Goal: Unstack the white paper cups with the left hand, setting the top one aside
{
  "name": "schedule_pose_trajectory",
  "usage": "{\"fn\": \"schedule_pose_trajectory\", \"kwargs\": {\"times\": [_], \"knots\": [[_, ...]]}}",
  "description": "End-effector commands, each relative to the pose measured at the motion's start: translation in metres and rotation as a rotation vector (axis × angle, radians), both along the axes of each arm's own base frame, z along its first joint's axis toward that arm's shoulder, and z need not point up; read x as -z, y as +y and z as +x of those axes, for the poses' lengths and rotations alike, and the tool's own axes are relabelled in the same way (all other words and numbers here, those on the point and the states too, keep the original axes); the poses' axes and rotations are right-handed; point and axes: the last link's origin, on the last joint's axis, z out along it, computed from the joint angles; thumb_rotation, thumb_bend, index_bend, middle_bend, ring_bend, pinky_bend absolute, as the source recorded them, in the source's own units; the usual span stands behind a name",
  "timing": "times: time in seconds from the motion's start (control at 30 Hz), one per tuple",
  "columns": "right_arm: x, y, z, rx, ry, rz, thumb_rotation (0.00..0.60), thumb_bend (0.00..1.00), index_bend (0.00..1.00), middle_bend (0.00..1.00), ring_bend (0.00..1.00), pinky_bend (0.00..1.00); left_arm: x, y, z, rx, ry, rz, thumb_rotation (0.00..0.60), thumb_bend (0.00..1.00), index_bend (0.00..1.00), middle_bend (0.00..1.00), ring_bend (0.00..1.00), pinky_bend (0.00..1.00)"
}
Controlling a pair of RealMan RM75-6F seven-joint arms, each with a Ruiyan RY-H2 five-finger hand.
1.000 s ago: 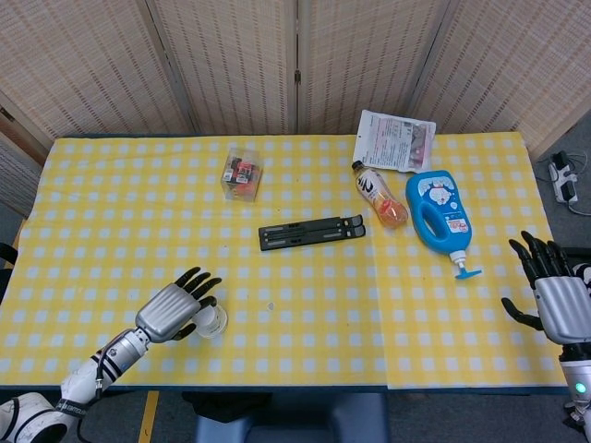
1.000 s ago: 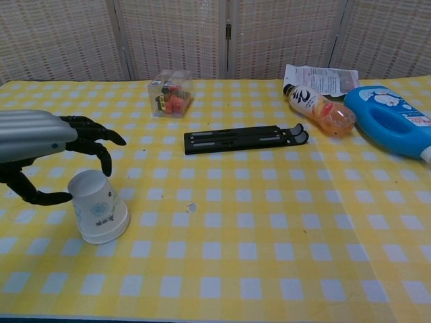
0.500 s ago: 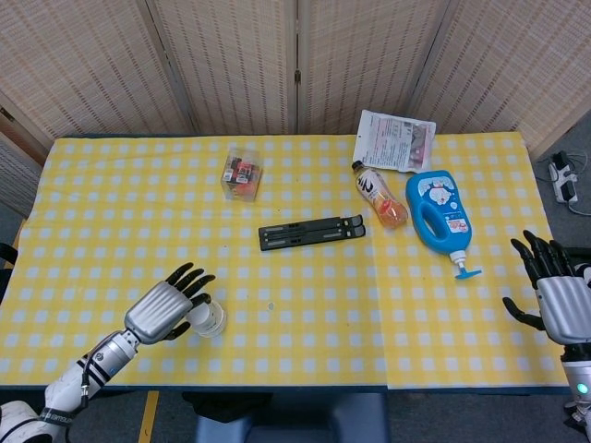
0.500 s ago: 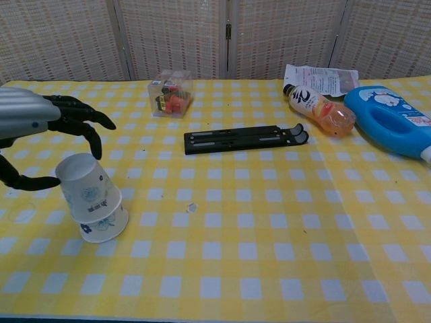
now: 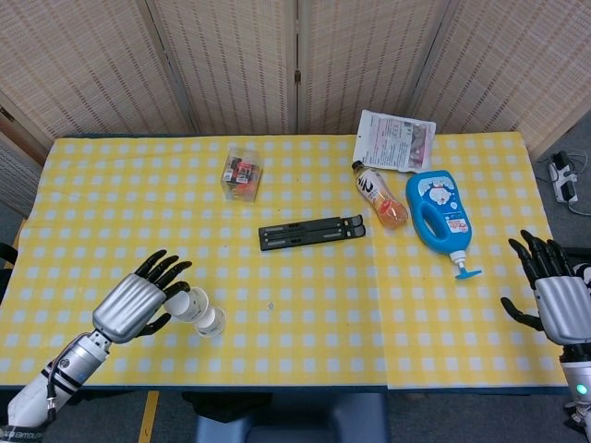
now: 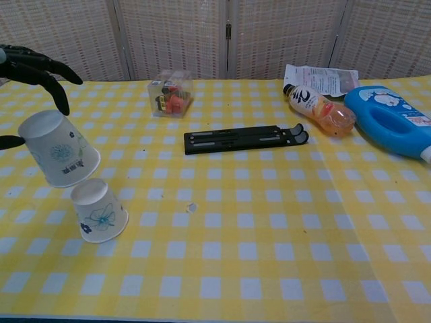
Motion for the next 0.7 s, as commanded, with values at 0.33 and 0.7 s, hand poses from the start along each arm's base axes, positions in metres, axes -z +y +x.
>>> {"fn": "schedule_pose_trajectory", "kwargs": {"times": [0.33,0.7], "knots": [[0.002,-0.001,0.001,0.000,0.007,0.012,0.600,0.30,0.00,0.00,0.04,0.00,-0.001,-0.001,-0.042,-0.133,0.082,0.035,0.600,0.44,0.41,0.14,0.10,0.01],[0.003,-0.001,0.001,0.005,0.007,0.020,0.600,0.29,0.00,0.00,0.04,0.00,0.027,-0.008,-0.067,-0.201,0.120,-0.007,0.600,0.44,0.41,0.14,0.10,0.01]]}}
